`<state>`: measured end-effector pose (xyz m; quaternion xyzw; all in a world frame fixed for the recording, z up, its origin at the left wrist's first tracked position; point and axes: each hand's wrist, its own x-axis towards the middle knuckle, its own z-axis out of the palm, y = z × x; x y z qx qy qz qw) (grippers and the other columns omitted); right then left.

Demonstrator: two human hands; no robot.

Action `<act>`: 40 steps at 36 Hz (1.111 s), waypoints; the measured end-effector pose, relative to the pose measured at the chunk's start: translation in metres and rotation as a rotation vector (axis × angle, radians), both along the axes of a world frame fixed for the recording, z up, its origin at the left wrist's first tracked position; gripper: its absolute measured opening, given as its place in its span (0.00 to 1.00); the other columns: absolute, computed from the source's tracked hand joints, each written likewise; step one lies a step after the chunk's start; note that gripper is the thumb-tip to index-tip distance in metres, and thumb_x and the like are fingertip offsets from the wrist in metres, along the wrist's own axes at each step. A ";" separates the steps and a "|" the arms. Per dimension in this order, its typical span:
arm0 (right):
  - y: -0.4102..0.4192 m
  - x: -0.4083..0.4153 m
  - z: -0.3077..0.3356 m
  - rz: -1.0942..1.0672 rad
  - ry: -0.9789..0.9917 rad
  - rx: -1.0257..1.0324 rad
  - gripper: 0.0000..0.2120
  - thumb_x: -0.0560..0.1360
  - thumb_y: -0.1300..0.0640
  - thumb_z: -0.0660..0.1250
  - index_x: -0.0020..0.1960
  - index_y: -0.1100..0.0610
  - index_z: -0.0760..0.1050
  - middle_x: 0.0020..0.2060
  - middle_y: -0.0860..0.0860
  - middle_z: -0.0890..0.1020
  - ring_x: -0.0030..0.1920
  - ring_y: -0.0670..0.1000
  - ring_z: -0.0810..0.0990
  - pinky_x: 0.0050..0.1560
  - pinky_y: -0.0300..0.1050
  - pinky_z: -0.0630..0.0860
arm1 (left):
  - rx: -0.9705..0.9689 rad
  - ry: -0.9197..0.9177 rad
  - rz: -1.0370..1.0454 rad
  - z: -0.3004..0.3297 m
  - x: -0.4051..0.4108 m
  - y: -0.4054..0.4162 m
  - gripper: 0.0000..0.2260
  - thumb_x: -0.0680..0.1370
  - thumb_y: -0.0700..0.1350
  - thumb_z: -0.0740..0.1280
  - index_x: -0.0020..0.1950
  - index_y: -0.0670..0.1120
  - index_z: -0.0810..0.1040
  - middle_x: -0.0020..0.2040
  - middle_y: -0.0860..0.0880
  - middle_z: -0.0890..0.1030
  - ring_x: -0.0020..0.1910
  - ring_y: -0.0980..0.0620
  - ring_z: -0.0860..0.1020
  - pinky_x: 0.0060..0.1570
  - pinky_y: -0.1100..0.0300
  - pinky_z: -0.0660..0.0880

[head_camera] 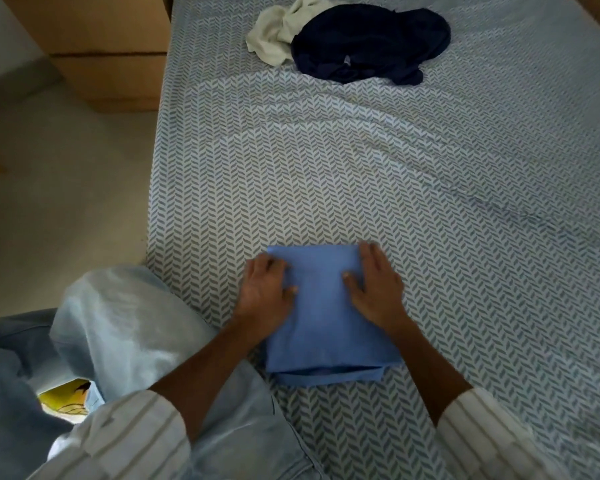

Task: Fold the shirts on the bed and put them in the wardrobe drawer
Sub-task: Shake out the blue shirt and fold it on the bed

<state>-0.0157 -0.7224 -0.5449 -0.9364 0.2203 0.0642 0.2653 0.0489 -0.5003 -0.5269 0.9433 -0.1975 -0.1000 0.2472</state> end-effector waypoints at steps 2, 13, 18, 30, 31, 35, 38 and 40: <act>-0.017 0.004 0.008 -0.194 0.019 0.091 0.44 0.73 0.34 0.64 0.80 0.58 0.56 0.77 0.58 0.64 0.74 0.60 0.65 0.73 0.61 0.64 | 0.002 0.087 0.140 0.005 0.009 0.001 0.27 0.74 0.52 0.71 0.67 0.38 0.73 0.63 0.37 0.75 0.64 0.36 0.71 0.67 0.48 0.61; -0.030 0.011 0.048 -0.337 0.269 0.919 0.17 0.65 0.60 0.82 0.51 0.58 0.82 0.46 0.51 0.87 0.42 0.48 0.87 0.36 0.40 0.81 | -0.369 0.814 0.235 0.003 0.037 0.003 0.20 0.66 0.45 0.83 0.53 0.49 0.81 0.49 0.51 0.84 0.46 0.57 0.81 0.40 0.66 0.79; -0.035 0.012 0.054 -0.257 0.346 0.920 0.26 0.63 0.58 0.83 0.60 0.57 0.81 0.53 0.52 0.86 0.53 0.51 0.85 0.51 0.47 0.83 | -0.455 0.992 0.211 0.012 0.036 0.002 0.21 0.68 0.42 0.81 0.59 0.45 0.83 0.54 0.47 0.85 0.51 0.51 0.83 0.45 0.62 0.80; -0.040 0.082 0.163 -0.053 -0.173 0.812 0.22 0.68 0.70 0.76 0.60 0.58 0.80 0.53 0.54 0.86 0.55 0.52 0.85 0.59 0.52 0.80 | -0.783 0.501 0.113 0.127 0.112 0.021 0.19 0.64 0.32 0.80 0.54 0.38 0.83 0.50 0.43 0.86 0.51 0.47 0.85 0.50 0.51 0.81; -0.038 0.090 0.171 -0.043 -0.223 0.776 0.22 0.68 0.70 0.77 0.60 0.57 0.80 0.53 0.54 0.86 0.54 0.51 0.85 0.58 0.52 0.81 | -0.791 0.438 0.101 0.137 0.120 0.022 0.18 0.64 0.30 0.80 0.53 0.38 0.83 0.48 0.46 0.87 0.50 0.49 0.85 0.49 0.54 0.81; -0.028 0.108 0.181 -0.019 -0.308 0.555 0.20 0.70 0.63 0.79 0.60 0.56 0.79 0.52 0.49 0.83 0.51 0.47 0.82 0.56 0.47 0.78 | -0.651 0.173 -0.023 0.158 0.140 0.026 0.12 0.67 0.36 0.79 0.43 0.48 0.81 0.35 0.57 0.83 0.37 0.62 0.80 0.39 0.63 0.77; -0.021 0.105 0.158 0.119 -0.254 0.388 0.12 0.69 0.60 0.79 0.50 0.54 0.80 0.43 0.52 0.83 0.48 0.57 0.83 0.52 0.51 0.79 | -0.399 -0.046 -0.084 0.134 0.138 0.041 0.05 0.68 0.47 0.72 0.38 0.47 0.79 0.33 0.49 0.80 0.35 0.54 0.77 0.37 0.54 0.75; -0.014 0.094 0.133 0.116 -0.218 0.396 0.10 0.69 0.63 0.78 0.48 0.56 0.81 0.40 0.52 0.83 0.43 0.55 0.82 0.50 0.51 0.79 | -0.326 -0.122 -0.170 0.108 0.128 0.052 0.10 0.67 0.50 0.64 0.38 0.46 0.80 0.33 0.48 0.81 0.35 0.49 0.79 0.36 0.50 0.76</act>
